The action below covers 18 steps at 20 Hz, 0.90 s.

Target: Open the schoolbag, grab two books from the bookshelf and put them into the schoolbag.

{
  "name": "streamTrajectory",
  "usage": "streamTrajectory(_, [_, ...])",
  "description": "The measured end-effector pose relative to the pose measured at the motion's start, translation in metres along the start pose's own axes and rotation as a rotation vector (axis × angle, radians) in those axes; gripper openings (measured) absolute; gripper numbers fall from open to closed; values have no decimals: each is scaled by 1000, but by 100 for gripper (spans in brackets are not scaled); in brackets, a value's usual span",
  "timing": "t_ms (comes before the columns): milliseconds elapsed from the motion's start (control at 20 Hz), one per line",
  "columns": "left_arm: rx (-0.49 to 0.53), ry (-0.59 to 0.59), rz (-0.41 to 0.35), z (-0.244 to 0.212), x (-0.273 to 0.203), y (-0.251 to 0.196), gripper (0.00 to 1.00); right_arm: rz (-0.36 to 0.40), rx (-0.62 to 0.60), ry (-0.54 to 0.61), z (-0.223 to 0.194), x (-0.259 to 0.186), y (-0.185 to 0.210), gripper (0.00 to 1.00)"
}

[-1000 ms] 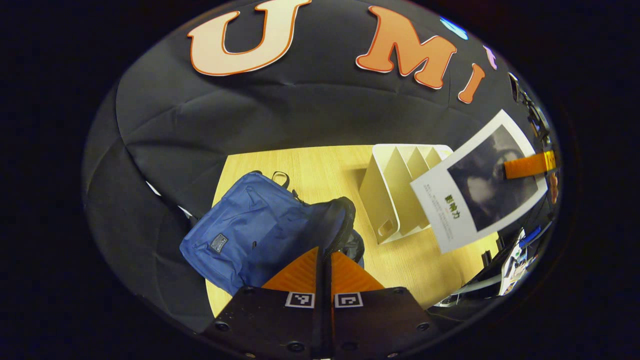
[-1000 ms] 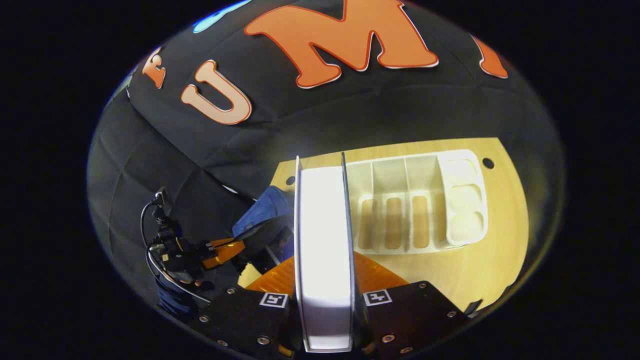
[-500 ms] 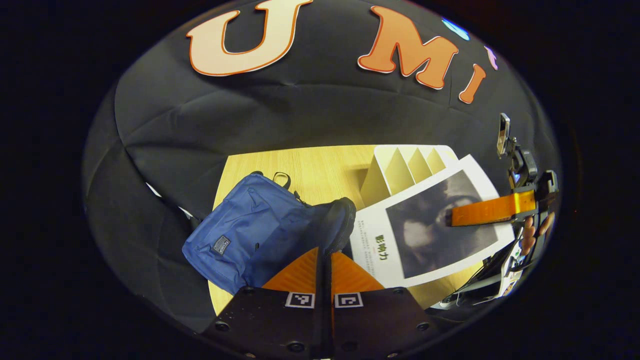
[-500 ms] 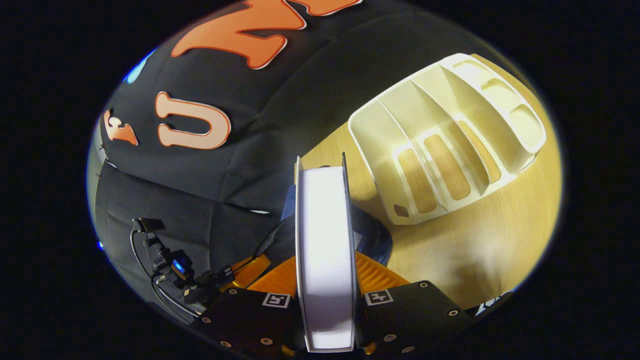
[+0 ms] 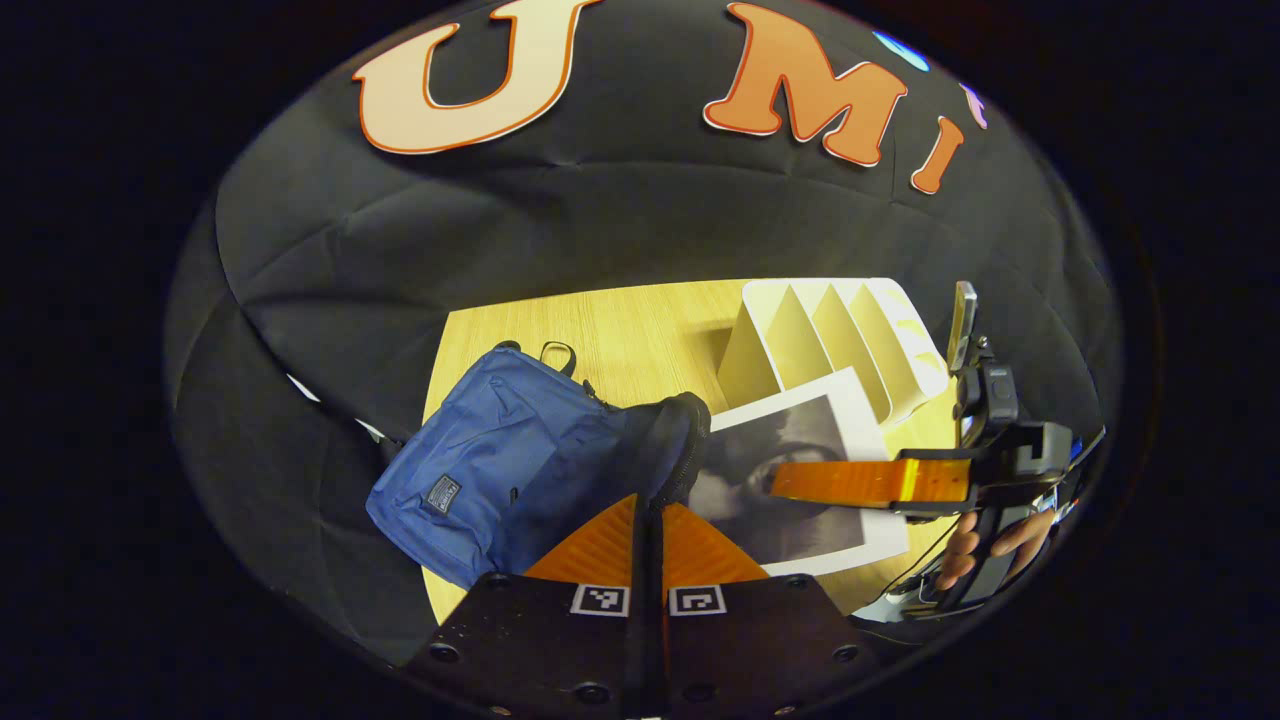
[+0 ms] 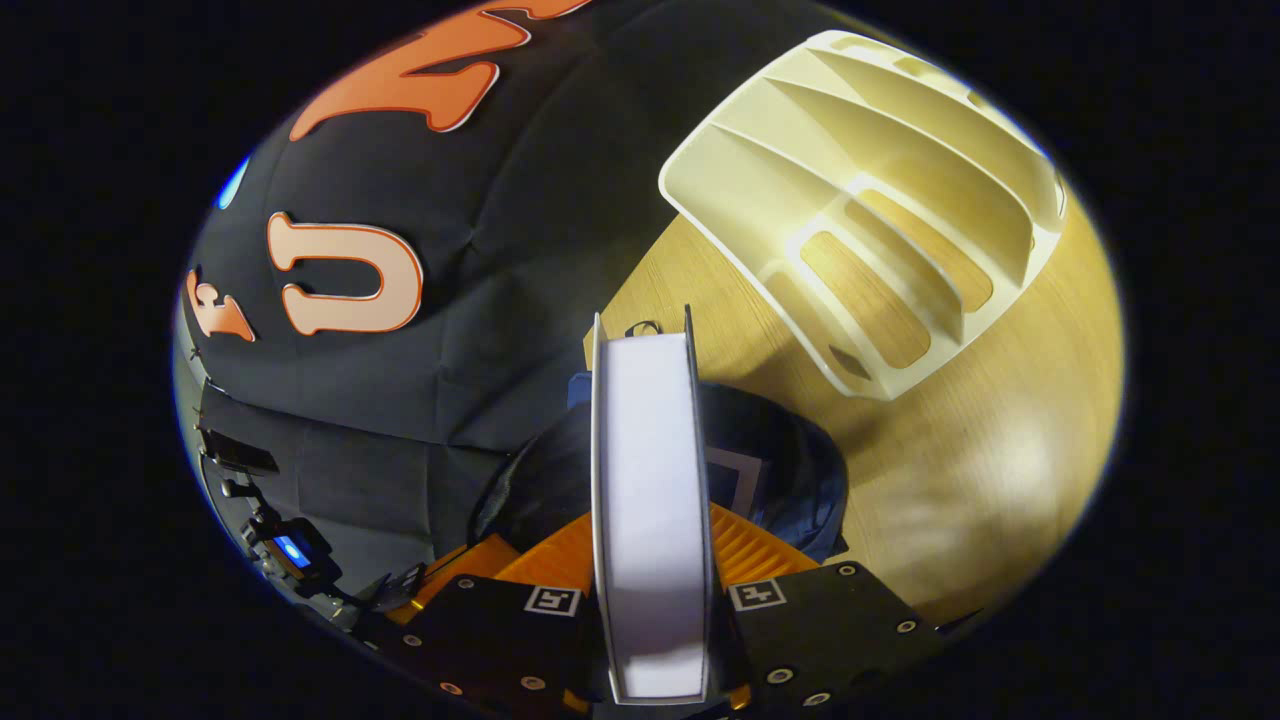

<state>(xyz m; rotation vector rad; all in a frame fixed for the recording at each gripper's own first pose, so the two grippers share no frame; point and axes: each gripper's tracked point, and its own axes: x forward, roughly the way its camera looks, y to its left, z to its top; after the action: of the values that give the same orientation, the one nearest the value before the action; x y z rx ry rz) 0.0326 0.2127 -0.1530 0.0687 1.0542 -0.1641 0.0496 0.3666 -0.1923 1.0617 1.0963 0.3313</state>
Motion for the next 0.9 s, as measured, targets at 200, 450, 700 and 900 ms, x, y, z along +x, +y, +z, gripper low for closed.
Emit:
streamTrajectory(200, [0, 19, -26, -4, 4, -6, 0, 2, 50, -2, -15, 33, 0, 39])
streamTrajectory(450, [24, 13, -41, -3, 2, -9, 0, 6, 72, -15, -26, 64, 8, 39])
streamTrajectory(700, [41, 14, -69, -3, 10, -18, 0, 33, 94, -29, -30, 88, 14, 40])
streamTrajectory(900, [54, 11, -71, -2, 4, -20, 0, 26, 88, -3, -51, 108, 12, 40])
